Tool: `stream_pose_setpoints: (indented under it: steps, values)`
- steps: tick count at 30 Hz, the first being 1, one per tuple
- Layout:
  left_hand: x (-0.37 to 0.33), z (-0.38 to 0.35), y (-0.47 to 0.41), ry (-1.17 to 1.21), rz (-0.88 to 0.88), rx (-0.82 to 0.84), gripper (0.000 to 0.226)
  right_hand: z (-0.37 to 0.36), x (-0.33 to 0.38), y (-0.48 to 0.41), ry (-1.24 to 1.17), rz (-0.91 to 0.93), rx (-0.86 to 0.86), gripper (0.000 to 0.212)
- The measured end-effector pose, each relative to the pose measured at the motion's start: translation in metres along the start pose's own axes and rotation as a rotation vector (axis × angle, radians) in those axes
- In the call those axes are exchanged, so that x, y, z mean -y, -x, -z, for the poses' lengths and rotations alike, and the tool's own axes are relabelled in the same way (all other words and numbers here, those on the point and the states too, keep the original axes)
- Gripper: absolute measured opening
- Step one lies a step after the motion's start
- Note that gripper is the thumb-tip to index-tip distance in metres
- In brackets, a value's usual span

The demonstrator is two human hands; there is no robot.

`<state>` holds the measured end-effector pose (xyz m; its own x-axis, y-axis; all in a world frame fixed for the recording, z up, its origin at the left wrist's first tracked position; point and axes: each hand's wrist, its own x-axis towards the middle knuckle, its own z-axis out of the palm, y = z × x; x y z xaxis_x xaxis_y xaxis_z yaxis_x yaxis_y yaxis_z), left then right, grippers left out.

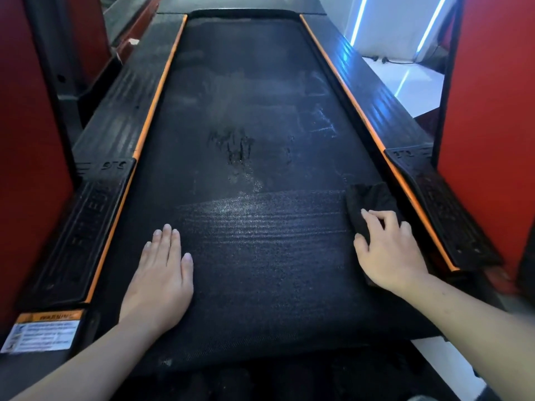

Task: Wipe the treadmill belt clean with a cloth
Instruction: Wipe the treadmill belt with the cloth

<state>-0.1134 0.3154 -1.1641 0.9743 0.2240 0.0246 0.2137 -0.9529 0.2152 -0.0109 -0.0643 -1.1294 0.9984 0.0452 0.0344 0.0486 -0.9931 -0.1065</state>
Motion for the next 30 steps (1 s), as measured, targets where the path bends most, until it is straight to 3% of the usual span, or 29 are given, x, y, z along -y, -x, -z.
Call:
stream_pose_setpoints:
  steps: [10, 14, 20, 23, 26, 30]
  values:
    - [-0.003, 0.002, 0.032, 0.049, -0.009, 0.004, 0.064, 0.002, -0.006, 0.030, 0.052, 0.005, -0.041, 0.060]
    - [0.001, -0.003, 0.047, 0.013, -0.013, -0.017, 0.074, 0.001, -0.008, 0.046, 0.028, 0.013, -0.065, 0.059]
    - [0.007, -0.005, 0.070, -0.060, -0.061, -0.020, 0.069, 0.007, -0.010, 0.066, -0.032, -0.035, -0.035, 0.054]
    - [0.006, -0.001, 0.080, -0.017, -0.029, -0.007, 0.072, 0.015, -0.009, 0.072, -0.066, -0.082, 0.002, 0.045]
    - [0.004, -0.001, 0.089, -0.012, -0.014, -0.093, 0.077, 0.025, -0.012, 0.075, -0.149, -0.078, -0.061, 0.030]
    - [-0.006, 0.019, 0.087, 0.023, 0.023, -0.234, 0.049, 0.032, -0.016, 0.066, -0.214, -0.007, -0.199, 0.024]
